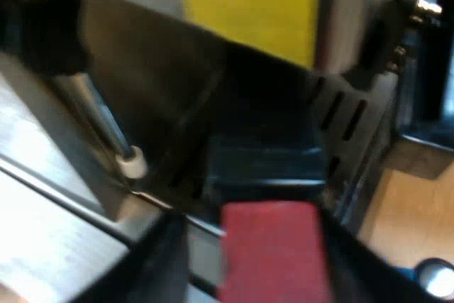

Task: Put the handle in the coffee machine

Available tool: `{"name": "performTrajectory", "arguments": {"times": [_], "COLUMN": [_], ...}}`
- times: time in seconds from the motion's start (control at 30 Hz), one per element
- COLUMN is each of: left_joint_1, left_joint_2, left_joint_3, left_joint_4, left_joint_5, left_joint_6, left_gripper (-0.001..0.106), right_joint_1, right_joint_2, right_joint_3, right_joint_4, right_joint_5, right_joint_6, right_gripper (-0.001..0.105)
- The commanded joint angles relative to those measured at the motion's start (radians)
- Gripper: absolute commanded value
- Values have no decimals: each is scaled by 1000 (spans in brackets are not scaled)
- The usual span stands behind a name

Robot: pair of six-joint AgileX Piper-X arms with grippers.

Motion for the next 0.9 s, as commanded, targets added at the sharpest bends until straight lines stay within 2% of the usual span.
{"name": "performTrajectory", "arguments": {"times": [0.03, 0.4, 0.53, 0.73, 0.9], "left_joint_1": [-3, -3, -3, -3, -3], "left_joint_2": [-16, -16, -16, -40, -75], "left_joint_3": [-25, -25, -25, -25, -25], "left_joint_4": [-54, -31, 23, 73, 96], "left_joint_5": [80, 80, 80, 130, 132], "left_joint_6": [-21, -21, -18, -18, -18], "left_gripper": [68, 67, 67, 67, 67], "right_joint_1": [-1, -1, -1, -1, -1], "right_joint_2": [-28, -28, -28, -28, -28], "right_joint_3": [-21, -21, -21, -21, -21], "right_joint_4": [-87, -87, -94, -94, -94], "right_joint_5": [-11, -11, -11, -11, -11], "right_joint_6": [-13, -13, -13, -13, -13], "right_gripper": [35, 35, 35, 35, 35]}}
